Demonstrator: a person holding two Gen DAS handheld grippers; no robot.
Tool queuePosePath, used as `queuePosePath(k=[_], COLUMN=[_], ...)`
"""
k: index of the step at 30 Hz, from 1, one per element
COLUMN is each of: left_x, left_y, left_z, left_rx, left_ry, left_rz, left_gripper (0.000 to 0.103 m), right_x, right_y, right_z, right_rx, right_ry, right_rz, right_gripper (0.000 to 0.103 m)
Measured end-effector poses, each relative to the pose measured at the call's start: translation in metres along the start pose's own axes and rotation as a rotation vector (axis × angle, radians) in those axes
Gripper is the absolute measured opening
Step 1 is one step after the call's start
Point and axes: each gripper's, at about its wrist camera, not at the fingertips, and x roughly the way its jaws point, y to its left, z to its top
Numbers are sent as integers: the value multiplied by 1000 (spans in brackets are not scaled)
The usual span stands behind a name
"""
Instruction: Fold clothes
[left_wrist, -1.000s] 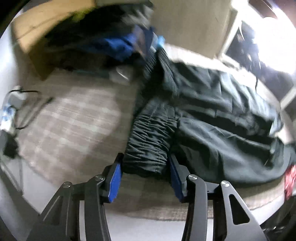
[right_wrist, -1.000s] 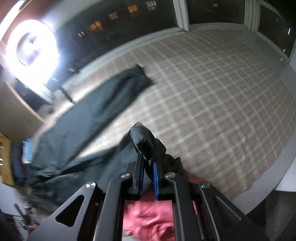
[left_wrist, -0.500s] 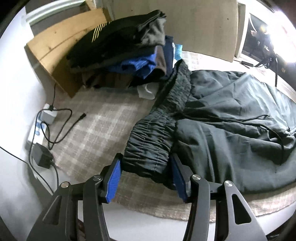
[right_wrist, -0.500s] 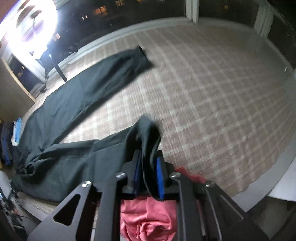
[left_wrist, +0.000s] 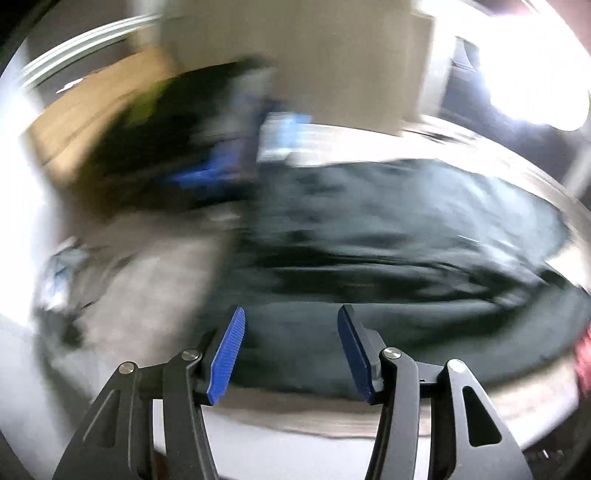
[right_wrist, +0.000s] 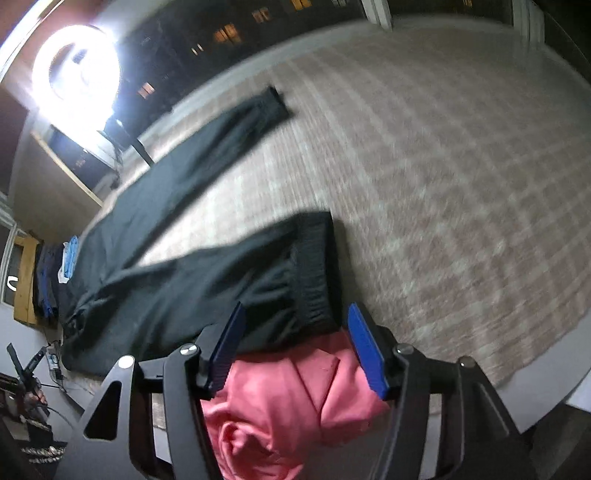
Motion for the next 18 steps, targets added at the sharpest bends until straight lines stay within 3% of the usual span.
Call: queuePosePath(k=[3, 6, 7, 8, 9, 10, 11, 16, 18], left_x=[10, 25, 30, 34, 38, 40, 43, 45, 46], left_y=[-71, -127, -143, -157, -170, -181, -189, -205, -209], left_z=[-6, -21, -26, -32, -36, -38, -38, -30, -39], left_rx=[161, 275, 320, 370, 419, 464, 500, 619, 680], left_ry=[33, 98, 119, 135, 144, 148, 142, 125, 129], left_rz=[-172, -326, -353, -365, -369, -368, -359, -384, -407], left_gripper=[51, 51, 51, 51, 51, 51, 51, 51, 55], right_x=[23, 34, 33, 30, 24, 15, 7, -52, -73], right_y=[0, 13, 18, 23, 28, 33, 38, 56, 67], right_z=[1, 2, 2, 3, 4, 6, 8, 11, 8], right_rx=[5, -37, -57, -72, -84, -94, -104, -81, -97], right_ry=[37, 12, -9, -30, -56, -88, -120, -273, -313], right_rz=[12, 9, 9, 11, 13, 14, 15, 112, 109], right_gripper=[57, 54, 40, 27, 22, 10, 4, 3, 3])
